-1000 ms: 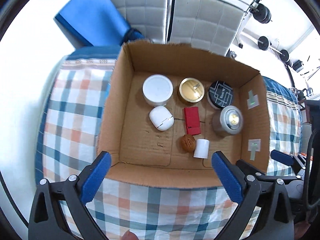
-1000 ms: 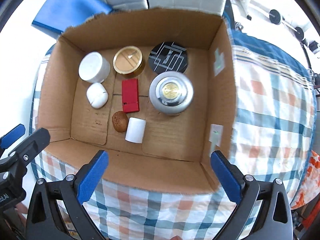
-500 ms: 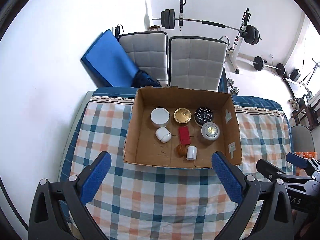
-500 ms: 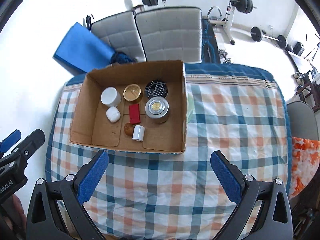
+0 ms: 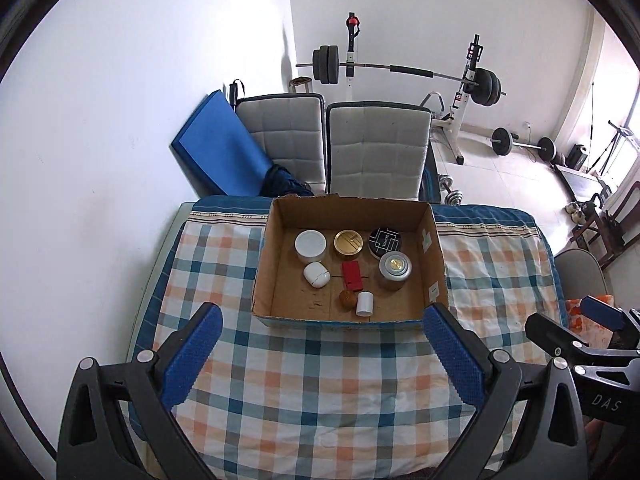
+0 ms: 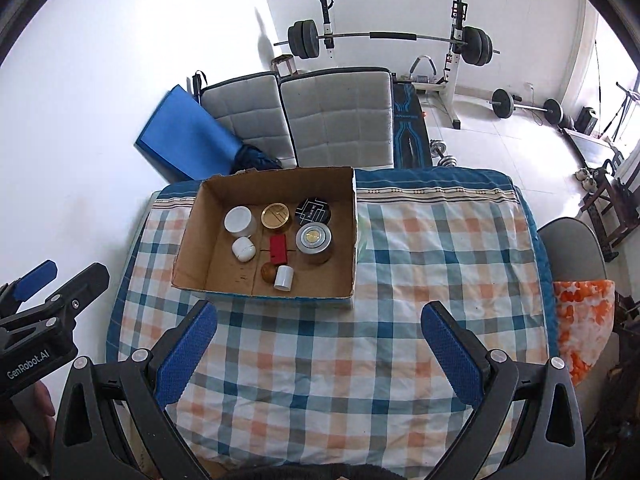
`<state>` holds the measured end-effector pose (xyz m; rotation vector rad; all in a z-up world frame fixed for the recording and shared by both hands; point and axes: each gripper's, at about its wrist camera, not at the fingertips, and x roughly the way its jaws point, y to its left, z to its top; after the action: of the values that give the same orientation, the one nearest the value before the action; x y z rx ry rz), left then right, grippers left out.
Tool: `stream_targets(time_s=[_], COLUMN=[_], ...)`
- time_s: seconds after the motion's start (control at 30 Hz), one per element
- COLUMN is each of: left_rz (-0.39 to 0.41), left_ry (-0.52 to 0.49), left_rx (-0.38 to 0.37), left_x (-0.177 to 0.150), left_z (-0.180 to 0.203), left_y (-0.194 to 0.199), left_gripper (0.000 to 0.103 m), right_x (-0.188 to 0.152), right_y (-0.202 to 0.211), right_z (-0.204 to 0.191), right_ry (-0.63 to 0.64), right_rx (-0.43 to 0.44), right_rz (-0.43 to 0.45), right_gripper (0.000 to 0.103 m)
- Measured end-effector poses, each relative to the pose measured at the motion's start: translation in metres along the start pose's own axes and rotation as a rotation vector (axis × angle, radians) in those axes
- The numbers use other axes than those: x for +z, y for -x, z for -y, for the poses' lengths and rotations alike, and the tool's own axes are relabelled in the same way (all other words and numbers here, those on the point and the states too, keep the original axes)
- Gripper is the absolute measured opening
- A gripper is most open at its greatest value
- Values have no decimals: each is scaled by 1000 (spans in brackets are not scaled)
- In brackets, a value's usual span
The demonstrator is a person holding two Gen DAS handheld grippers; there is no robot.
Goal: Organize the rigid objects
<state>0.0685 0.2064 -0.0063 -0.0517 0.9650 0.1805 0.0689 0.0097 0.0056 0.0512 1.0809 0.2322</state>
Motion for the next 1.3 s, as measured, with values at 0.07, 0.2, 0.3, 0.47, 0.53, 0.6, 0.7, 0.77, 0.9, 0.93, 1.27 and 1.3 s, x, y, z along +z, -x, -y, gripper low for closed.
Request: stream_targets(time_s=[0.07, 0.2, 0.3, 0.47, 0.53, 0.6, 0.7, 0.77, 0.9, 0.93, 1.27, 1.3], left_rz=[15, 29, 46, 63, 62, 58, 60, 60, 62, 64, 64, 64], left_ry=[2, 6, 7, 11, 15, 17, 16, 17, 18, 18, 20, 19], left_rx=[-4, -4, 6, 9, 9, 6, 5, 6, 1, 0, 0, -1], left_x=[0, 0, 0, -1, -2, -2, -3, -3, -3, -3, -3, -3], left_z=[1, 2, 3, 3, 3, 3, 4, 3, 4, 5, 5, 5], left_y=[7, 13, 19, 23, 24, 24, 24, 24, 25, 26, 27, 27], left_gripper=[103, 103, 103, 103, 103, 103, 103, 103, 103, 103, 103, 103], right_x=[-2, -2, 0, 2, 2, 3, 3, 4, 6, 6, 4, 4], right_y=[9, 21, 27, 32, 34, 36, 39, 43, 50, 51, 52, 52], right_z=[0, 0, 0, -1, -1, -2, -2, -1, -2, -2, 0, 1], right_ry=[6, 10, 11, 13, 20, 22, 28, 28, 34, 34, 19, 17], right_rx=[-5, -21, -31, -39, -49, -60, -90, -110, -130, -133, -149, -152], right_rz=[12, 43, 61, 80, 89, 100, 125, 144, 170, 172, 180, 182], right_gripper=[103, 103, 103, 103, 103, 103, 103, 103, 103, 103, 103, 103])
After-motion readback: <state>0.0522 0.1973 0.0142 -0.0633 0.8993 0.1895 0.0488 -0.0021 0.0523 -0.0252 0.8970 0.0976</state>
